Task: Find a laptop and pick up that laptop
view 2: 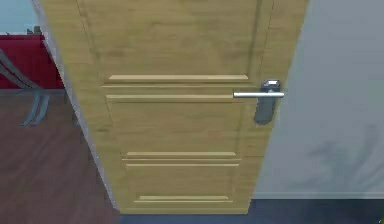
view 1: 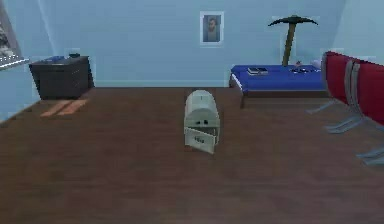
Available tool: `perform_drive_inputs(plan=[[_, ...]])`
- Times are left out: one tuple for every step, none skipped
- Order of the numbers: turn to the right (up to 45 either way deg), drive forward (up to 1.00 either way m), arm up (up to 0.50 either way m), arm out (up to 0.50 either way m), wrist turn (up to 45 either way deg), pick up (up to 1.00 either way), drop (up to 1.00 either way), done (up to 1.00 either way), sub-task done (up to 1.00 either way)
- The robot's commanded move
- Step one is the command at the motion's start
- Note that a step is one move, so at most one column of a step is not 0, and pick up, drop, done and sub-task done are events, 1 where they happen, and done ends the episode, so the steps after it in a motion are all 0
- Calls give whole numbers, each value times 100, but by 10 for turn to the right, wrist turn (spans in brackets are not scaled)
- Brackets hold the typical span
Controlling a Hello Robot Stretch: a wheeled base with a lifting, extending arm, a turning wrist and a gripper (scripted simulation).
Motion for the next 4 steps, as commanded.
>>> perform_drive_inputs(plan=[[-450,0,0,0,0,0,0,0,0],[-450,0,0,0,0,0,0,0,0],[-450,0,0,0,0,0,0,0,0],[-360,0,0,0,0,0,0,0,0]])
